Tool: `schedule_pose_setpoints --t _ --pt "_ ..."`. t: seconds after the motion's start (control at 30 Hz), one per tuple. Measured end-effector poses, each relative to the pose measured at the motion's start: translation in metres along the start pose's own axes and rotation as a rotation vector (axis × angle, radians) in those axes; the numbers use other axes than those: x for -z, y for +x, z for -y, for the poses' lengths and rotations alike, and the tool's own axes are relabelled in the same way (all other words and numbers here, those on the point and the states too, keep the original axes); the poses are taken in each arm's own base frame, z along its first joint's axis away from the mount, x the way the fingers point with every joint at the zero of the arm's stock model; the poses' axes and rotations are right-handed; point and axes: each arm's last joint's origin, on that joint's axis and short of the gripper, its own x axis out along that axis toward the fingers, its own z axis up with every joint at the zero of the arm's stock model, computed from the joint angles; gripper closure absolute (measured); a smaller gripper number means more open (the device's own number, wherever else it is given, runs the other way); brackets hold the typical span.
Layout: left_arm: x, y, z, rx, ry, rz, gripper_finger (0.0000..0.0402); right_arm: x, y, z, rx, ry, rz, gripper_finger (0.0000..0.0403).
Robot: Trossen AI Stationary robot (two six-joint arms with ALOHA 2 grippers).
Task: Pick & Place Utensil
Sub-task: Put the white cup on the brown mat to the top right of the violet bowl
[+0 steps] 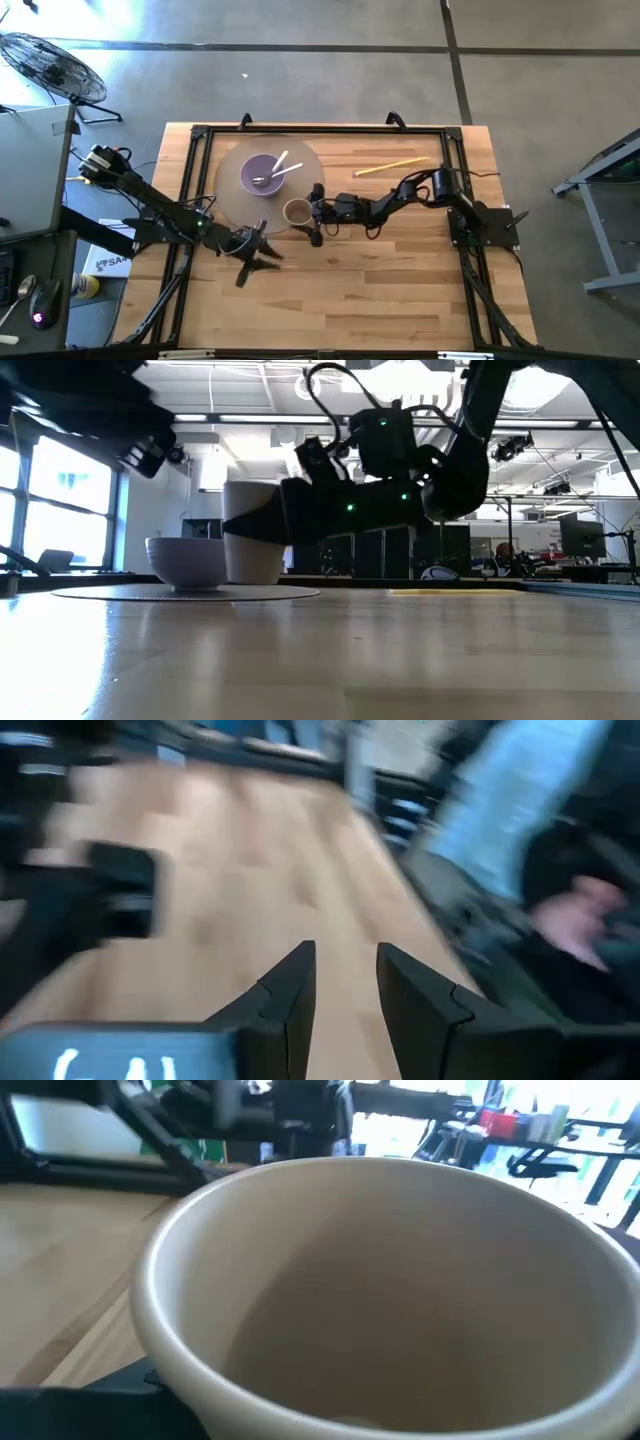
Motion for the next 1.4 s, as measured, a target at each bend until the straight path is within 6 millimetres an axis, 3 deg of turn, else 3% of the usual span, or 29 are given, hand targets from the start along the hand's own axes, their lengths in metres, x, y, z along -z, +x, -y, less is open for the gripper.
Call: schedule_pose_setpoints --t 0.13,0.3,0.53,0.77,0.97,1.23,1.4 --pt "0.002 -0.001 0.002 0.092 -0.046 -0.048 0.0296 0.012 0.012 -0.010 -0.031 0.007 -0.026 0.0080" --pt "0.004 -0.002 0.001 0.067 -0.048 -0.075 0.0296 0.015 0.024 -0.015 -0.067 0.084 -0.013 0.0074" --pt "0.013 -0.002 -0.004 -0.016 -0.055 -0.152 0.0296 0.019 0.025 -0.016 -0.082 0.094 -0.054 0.0021" --pt "0.013 -0.004 -0.004 -0.041 -0.080 -0.151 0.0287 0.002 0.023 -0.014 -0.075 0.090 -0.078 0.0006" --pt "0.017 -0.010 -0.009 -0.148 -0.057 -0.193 0.0217 -0.023 0.017 -0.013 -0.086 0.037 -0.163 0.0004" --pt "0.030 -0.013 -0.020 -0.394 -0.087 -0.254 0.0096 -0.032 0.002 -0.011 -0.107 -0.003 -0.389 0.0003" --pt "0.036 -0.008 -0.024 -0.499 -0.104 -0.229 0.0051 -0.035 -0.008 -0.012 -0.119 -0.016 -0.512 0.0003"
